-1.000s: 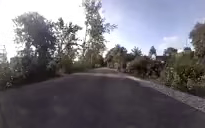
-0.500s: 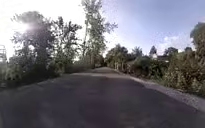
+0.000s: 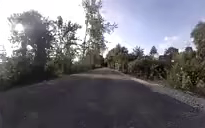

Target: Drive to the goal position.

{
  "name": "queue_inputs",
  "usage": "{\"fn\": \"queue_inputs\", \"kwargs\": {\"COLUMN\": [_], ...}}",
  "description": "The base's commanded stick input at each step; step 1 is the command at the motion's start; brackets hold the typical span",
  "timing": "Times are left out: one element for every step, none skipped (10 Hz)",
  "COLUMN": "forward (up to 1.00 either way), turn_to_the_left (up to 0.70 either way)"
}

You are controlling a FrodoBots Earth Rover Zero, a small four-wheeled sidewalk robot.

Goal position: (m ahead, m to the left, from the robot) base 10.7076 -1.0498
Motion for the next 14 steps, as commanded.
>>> {"fn": "queue_inputs", "kwargs": {"forward": [0.7,0.7,0.7,0.7,0.7,0.7,0.7,0.7,0.7,0.7,0.7,0.7,0.7,0.7], "turn_to_the_left": [0.0,0.0,0.0,0.0,0.0,0.0,0.0,0.0,0.0,0.0,0.0,0.0,0.0,0.0]}}
